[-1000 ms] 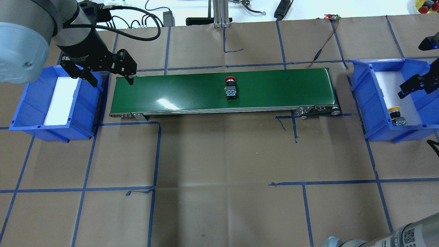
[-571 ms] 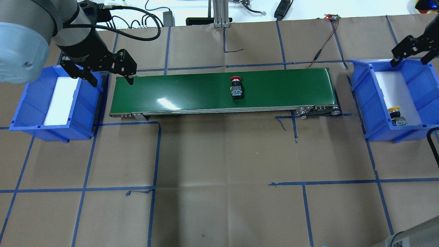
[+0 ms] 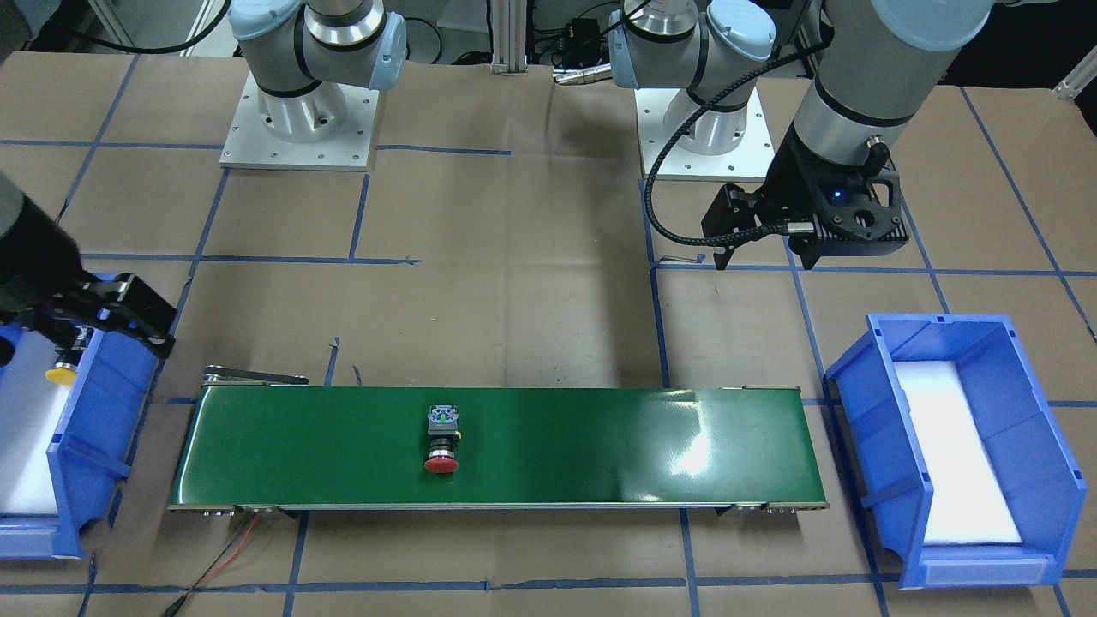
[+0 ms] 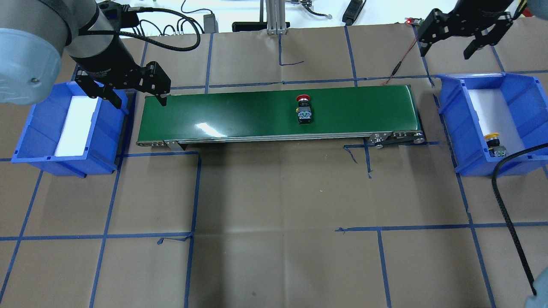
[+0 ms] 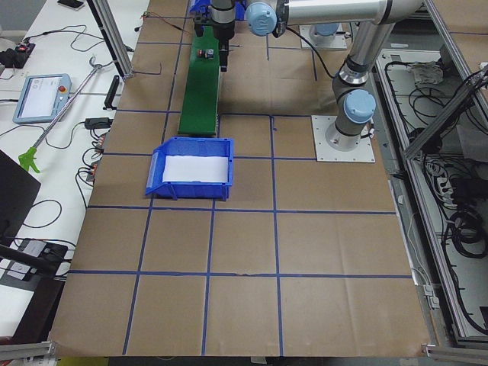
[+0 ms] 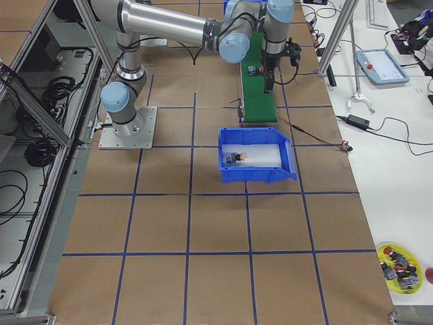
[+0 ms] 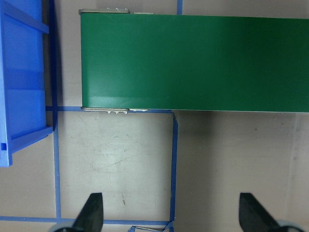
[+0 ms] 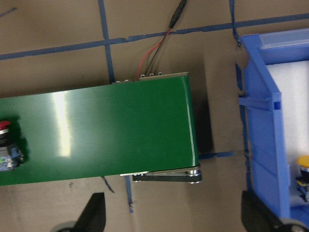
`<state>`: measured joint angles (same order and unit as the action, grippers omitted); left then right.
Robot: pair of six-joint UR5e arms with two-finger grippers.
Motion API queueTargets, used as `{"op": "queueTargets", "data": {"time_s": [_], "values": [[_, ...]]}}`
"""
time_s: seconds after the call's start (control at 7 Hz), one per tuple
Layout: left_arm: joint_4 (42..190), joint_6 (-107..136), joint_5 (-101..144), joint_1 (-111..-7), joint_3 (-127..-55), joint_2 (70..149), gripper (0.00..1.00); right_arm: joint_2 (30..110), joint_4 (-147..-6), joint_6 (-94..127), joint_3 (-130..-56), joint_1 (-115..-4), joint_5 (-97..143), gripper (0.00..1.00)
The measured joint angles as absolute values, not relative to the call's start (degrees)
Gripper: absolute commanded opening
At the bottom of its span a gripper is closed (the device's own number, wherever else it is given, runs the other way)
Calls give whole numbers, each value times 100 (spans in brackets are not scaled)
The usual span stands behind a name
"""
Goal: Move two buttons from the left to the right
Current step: 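Move the right gripper back over the red button on the belt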
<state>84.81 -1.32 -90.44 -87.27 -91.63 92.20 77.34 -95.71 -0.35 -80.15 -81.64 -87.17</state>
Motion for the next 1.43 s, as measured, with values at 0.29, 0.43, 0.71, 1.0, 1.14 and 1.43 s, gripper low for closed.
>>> {"op": "queueTargets", "data": {"time_s": [0.29,0.43,0.71,1.0,1.14,1.43], "values": [[8481,-132,-9044,-8727,-9161,9220,100,7790,-9671,777,-8120,-8853,-8717,99],[8481,-132,-9044,-8728,-9159,9220,100,7815,-9780,926,-8272,-9014,-8704,99],[8481,-132,-9044,-8728,-9159,9220,100,7887,-10013,954,-8578,-9091,-8729,99],[8476,-132,-9044,-8728,-9158,9220,100,7878,-10185,942,-8692,-9103,-8743,99],[8471,-132,-9044,-8727,-9158,9220,100,7841,-10402,961,-8793,-9105,-8735,99],[8461,-132,-9044,-8727,-9158,9220,100,7796,-11318,993,-9306,-9099,-8670,99]]}}
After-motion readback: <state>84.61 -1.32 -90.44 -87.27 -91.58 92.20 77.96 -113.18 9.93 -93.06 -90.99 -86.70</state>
